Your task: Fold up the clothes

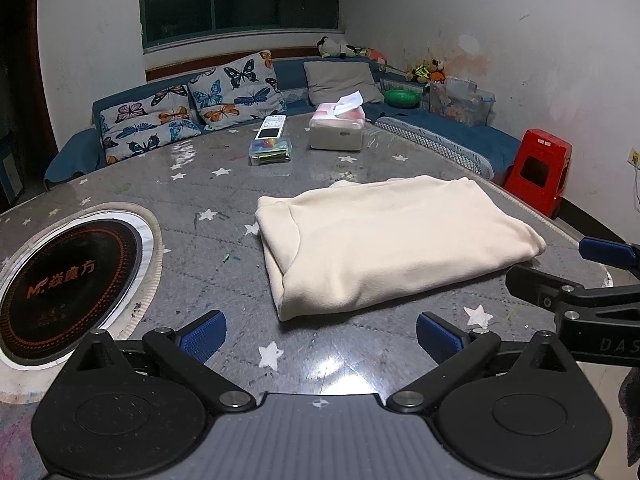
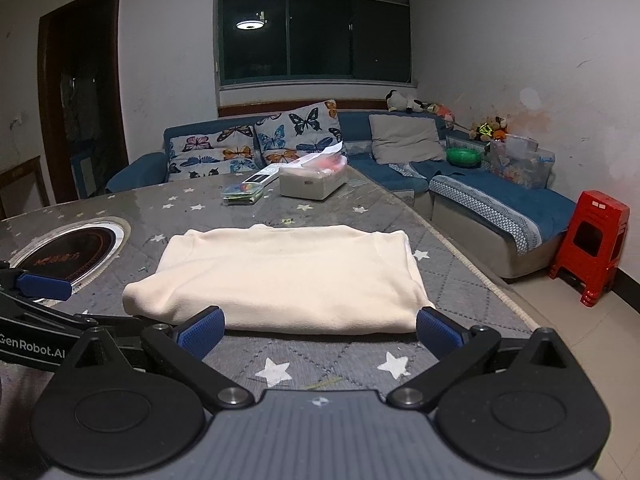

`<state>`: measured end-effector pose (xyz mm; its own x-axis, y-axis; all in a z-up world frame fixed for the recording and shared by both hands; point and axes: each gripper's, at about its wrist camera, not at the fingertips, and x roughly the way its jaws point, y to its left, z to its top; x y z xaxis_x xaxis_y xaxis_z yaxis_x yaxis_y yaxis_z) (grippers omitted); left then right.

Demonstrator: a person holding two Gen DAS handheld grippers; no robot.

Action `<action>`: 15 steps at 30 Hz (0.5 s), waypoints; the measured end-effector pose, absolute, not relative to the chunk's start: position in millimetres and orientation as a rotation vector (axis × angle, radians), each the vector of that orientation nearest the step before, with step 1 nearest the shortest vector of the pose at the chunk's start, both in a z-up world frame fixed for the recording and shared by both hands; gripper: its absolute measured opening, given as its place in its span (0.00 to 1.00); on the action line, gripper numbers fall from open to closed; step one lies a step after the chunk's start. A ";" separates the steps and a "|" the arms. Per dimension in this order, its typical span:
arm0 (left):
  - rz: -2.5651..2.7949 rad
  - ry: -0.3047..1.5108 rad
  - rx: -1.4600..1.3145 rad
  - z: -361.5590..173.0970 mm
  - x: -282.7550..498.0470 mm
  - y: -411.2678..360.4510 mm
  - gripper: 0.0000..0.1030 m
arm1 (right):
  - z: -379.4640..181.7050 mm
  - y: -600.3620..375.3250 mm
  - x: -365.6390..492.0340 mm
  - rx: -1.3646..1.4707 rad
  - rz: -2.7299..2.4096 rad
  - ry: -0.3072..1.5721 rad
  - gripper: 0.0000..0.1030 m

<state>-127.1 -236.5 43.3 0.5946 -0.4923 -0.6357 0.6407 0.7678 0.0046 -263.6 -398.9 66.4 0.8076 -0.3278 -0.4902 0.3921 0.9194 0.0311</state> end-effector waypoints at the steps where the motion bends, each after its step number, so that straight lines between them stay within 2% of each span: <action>1: -0.666 0.655 0.242 44.2 -128.7 -235.4 1.00 | 67.2 -398.0 -265.4 0.133 -0.388 0.497 1.00; 15: -0.672 0.593 0.228 57.2 -150.3 -221.2 1.00 | 76.4 -381.9 -291.6 0.128 -0.425 0.451 1.00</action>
